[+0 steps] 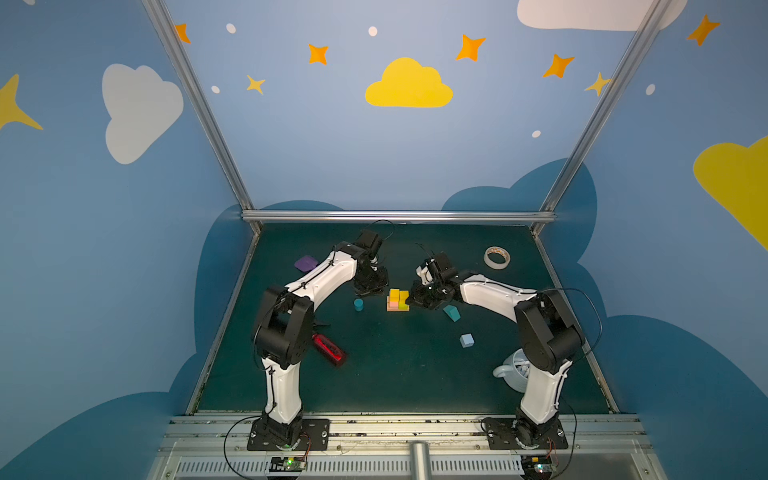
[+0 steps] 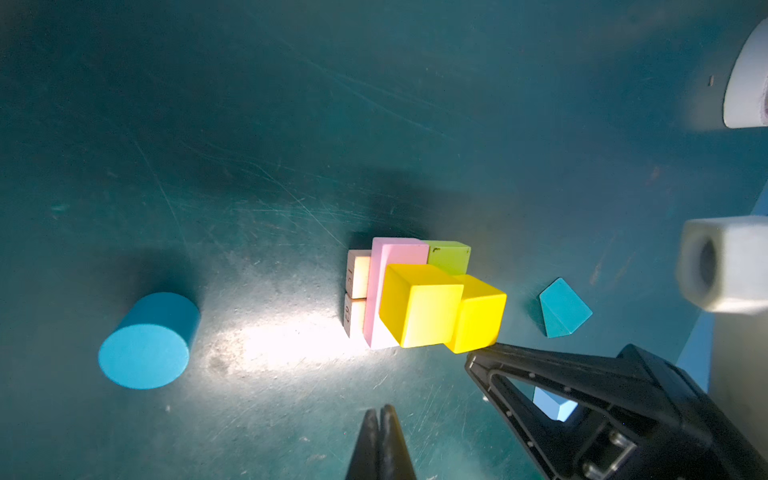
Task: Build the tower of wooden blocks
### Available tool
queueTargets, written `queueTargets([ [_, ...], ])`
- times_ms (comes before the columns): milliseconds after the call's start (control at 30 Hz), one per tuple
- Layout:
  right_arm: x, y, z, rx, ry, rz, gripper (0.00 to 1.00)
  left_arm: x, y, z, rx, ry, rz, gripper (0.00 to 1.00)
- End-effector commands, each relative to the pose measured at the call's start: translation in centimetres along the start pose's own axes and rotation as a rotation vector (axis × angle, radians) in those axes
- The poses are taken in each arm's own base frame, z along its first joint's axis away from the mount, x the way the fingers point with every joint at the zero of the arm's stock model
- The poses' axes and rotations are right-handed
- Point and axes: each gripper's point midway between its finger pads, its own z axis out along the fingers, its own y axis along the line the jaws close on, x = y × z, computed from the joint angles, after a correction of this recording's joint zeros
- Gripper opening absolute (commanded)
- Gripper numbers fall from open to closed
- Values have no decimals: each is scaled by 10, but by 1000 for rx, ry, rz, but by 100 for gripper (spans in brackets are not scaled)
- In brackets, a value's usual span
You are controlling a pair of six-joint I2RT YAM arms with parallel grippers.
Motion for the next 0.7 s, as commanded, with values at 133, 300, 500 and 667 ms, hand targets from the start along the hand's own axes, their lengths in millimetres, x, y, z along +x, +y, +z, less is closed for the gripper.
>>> queueTargets([
  [133,-4,8,4,-17,2,-6,0,2,-3,-12,9,-18,5,5],
  [300,-2,10,1,-19,5,-13,0,2,-3,-12,10,-17,7,5],
  [500,5,14,-5,-20,11,-26,0,1,-6,-12,19,-16,8,5],
  [667,8,10,-11,8,-7,-35,0,1,-6,-12,22,-17,7,5],
])
